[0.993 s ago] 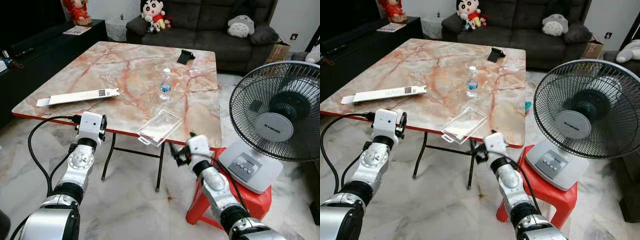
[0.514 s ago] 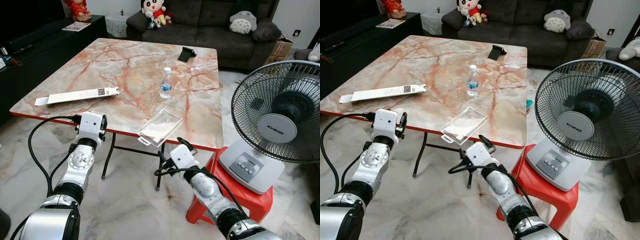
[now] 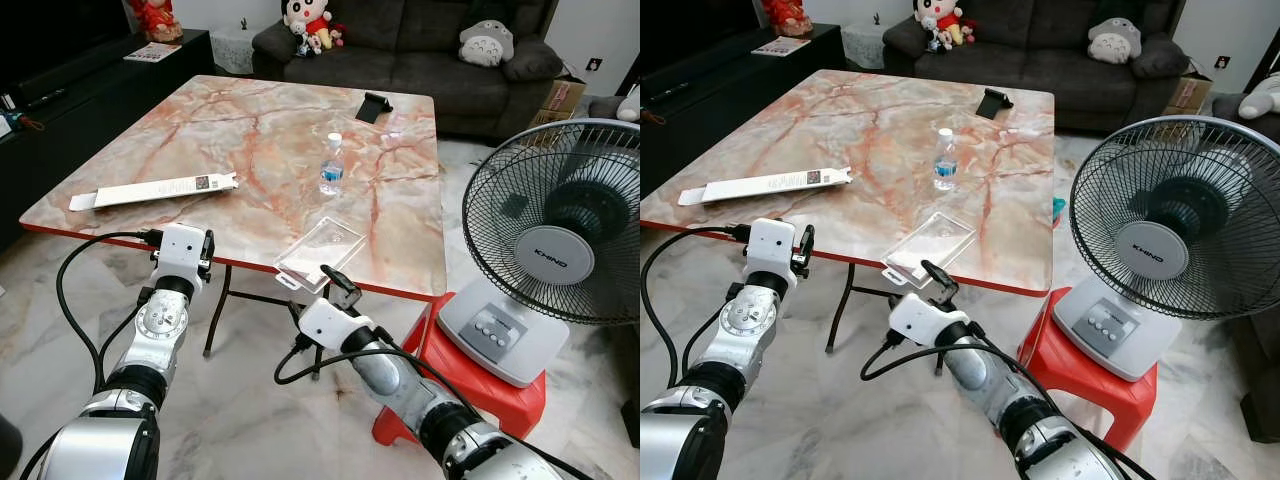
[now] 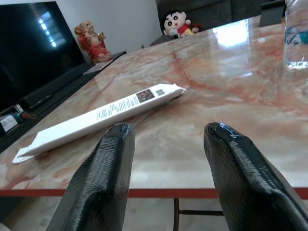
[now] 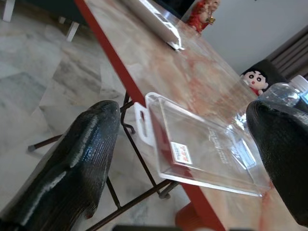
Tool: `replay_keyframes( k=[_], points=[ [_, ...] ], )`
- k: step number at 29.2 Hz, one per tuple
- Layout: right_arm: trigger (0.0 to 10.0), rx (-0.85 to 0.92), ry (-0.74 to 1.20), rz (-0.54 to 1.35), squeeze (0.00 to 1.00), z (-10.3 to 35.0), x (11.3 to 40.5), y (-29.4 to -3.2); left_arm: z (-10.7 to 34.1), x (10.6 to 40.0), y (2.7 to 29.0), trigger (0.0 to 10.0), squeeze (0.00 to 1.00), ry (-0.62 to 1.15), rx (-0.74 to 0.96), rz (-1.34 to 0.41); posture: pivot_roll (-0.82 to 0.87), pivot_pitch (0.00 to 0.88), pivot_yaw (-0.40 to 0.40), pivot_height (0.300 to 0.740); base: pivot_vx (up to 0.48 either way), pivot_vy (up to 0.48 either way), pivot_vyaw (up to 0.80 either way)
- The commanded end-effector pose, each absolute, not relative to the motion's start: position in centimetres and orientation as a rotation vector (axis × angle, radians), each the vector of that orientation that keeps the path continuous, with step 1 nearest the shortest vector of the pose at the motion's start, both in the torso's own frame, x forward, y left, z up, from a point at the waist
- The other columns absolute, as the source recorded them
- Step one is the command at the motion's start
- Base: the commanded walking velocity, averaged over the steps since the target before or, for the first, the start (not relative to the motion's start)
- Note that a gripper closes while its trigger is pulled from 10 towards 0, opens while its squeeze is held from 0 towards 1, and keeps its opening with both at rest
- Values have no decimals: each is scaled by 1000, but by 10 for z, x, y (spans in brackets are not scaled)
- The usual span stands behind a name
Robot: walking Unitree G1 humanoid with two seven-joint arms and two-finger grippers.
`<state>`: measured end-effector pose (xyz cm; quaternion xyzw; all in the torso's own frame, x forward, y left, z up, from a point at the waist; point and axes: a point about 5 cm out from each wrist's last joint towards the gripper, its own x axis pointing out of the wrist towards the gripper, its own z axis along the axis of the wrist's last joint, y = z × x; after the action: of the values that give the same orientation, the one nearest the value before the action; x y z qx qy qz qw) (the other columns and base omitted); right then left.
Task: Picking trash to rubbish bin
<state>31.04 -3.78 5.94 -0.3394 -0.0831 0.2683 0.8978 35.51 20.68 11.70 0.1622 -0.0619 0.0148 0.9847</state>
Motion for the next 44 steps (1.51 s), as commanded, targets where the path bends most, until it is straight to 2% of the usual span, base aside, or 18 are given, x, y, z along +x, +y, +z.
replay_keyframes(
  k=[1,16,23,44],
  points=[
    [10000,-744,-171,563,0,59,311,-33,121,355,209,10000,0,-146,338,24,77,35,-15,740,0,0,0],
    [10000,-785,-145,563,0,53,307,-20,120,348,213,10000,0,-162,362,8,130,97,-13,740,0,0,0],
    [10000,-832,-166,506,0,65,319,-18,127,346,214,10000,0,-192,377,4,160,134,-10,740,0,0,0],
    [10000,-916,-169,473,0,73,330,-21,135,340,216,10000,0,-217,399,8,191,151,-21,740,0,0,0]
  ],
)
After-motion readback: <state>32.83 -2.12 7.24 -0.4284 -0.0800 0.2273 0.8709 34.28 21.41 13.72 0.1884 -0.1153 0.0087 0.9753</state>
